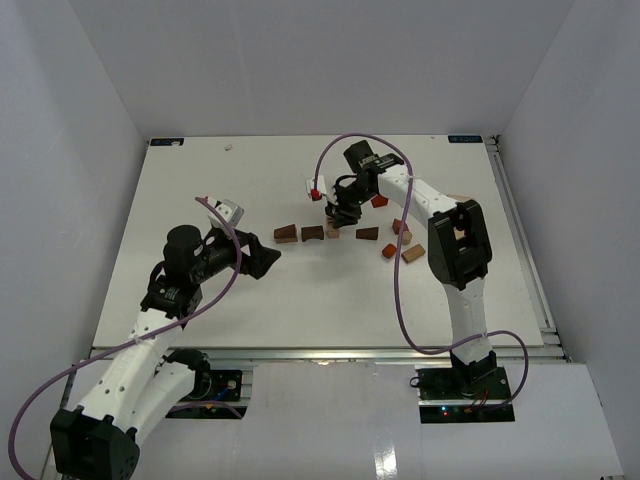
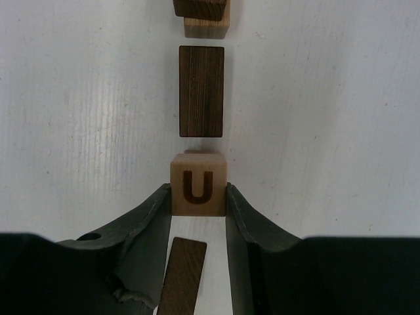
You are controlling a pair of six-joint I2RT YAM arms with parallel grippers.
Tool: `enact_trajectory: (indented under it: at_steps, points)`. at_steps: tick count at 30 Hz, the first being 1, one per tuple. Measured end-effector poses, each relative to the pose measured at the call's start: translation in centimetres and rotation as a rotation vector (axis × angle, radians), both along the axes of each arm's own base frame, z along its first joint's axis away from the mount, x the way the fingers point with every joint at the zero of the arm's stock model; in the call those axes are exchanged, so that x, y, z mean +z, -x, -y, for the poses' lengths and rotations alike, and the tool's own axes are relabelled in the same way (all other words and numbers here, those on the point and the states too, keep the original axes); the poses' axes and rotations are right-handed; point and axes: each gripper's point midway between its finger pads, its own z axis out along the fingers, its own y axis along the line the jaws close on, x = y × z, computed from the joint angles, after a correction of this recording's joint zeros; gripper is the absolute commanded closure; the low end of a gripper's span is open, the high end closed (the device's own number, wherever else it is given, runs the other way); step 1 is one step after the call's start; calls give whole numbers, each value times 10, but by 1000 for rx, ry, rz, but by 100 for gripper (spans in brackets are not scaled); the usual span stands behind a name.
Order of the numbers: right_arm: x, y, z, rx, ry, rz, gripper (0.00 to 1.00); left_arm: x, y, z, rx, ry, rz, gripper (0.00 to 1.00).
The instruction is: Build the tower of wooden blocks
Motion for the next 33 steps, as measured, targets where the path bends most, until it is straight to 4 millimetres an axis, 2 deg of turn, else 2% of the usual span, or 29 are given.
enact_trajectory:
  at_steps: [8,17,21,26,33]
  points:
    - [-5,-2,3,-9,25,0,90,1,1,0,-2,1,5,2]
    - [-1,-2,0,-7,22,3,89,2,1,0,-3,0,8,2]
    - [9,-1,-12,4,4,19,89,2,1,0,-3,1,10,2]
    - [17,4,-38,35,-17,32,88,3,1,0,-3,2,14,2]
    - [-3,16,-58,63,3,-6,87,5,2,0,-2,3,21,2]
